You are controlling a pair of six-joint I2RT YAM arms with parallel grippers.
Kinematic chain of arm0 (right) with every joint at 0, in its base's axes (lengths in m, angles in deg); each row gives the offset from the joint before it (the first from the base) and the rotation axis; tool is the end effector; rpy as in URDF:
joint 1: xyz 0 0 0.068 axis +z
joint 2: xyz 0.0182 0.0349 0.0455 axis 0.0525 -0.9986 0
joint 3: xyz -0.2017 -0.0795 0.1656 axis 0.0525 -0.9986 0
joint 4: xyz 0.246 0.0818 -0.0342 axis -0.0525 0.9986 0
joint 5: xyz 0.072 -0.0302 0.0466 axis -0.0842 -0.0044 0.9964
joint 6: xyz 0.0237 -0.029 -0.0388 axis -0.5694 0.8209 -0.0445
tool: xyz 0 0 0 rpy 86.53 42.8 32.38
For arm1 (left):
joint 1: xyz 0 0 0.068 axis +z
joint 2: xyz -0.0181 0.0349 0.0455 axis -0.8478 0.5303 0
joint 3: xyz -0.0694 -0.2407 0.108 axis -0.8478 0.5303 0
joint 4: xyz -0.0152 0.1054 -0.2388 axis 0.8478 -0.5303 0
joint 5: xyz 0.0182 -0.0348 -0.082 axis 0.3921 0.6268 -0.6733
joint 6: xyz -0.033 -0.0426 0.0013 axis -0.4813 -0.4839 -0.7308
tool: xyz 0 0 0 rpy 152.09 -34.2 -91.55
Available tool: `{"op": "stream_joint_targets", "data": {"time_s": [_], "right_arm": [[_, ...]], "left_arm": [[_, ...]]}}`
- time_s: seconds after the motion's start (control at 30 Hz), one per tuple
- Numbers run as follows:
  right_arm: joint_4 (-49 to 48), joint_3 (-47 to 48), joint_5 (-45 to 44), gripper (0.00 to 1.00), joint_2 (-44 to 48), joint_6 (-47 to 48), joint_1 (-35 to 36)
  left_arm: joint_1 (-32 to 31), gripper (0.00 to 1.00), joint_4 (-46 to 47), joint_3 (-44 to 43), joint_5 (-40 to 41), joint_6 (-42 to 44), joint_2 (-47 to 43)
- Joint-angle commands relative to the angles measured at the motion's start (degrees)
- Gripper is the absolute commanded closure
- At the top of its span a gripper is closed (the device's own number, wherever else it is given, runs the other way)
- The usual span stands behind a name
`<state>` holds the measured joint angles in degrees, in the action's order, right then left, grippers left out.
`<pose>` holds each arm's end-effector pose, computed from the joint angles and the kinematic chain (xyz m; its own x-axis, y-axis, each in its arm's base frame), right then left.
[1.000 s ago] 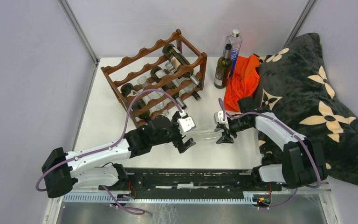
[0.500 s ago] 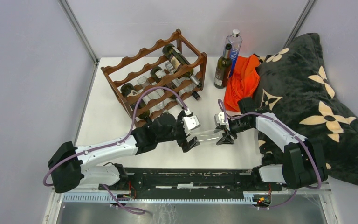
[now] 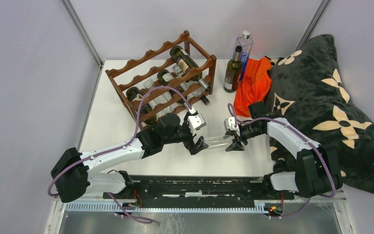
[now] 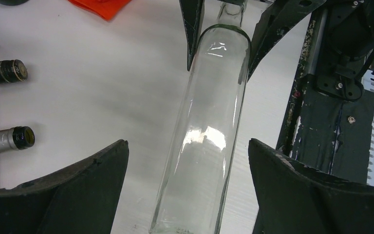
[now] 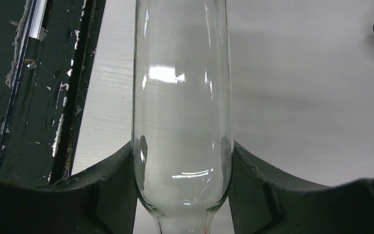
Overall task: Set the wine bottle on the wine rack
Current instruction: Adjust the wine bottle at the center of the board.
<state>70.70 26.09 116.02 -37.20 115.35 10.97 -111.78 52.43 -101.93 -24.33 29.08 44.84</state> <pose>0.2023 0.0813 0.1975 0.0117 -0.5195 -0.8544 -0.9961 -0.0813 0.0358 0.1515 -0.2234 0.2565 -0.1644 0.3374 -0.9269 0.9374 0.3459 -0.0403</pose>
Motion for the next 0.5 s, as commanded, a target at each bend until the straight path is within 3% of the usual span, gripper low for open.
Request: {"op": "stream_joint_targets", "data": {"time_s": [0.0,0.47], "right_arm": [[-0.5,1.34,5.4,1.0,1.87,1.16,-0.1],[-0.47,1.08,5.7,1.0,1.59,1.16,-0.06]], "left_arm": [[0.01,0.03,2.15,-1.66,-1.23,-2.66,0.43],[-3.06,0.0,-3.3,-8.73,1.71,2.99,8.46]]}}
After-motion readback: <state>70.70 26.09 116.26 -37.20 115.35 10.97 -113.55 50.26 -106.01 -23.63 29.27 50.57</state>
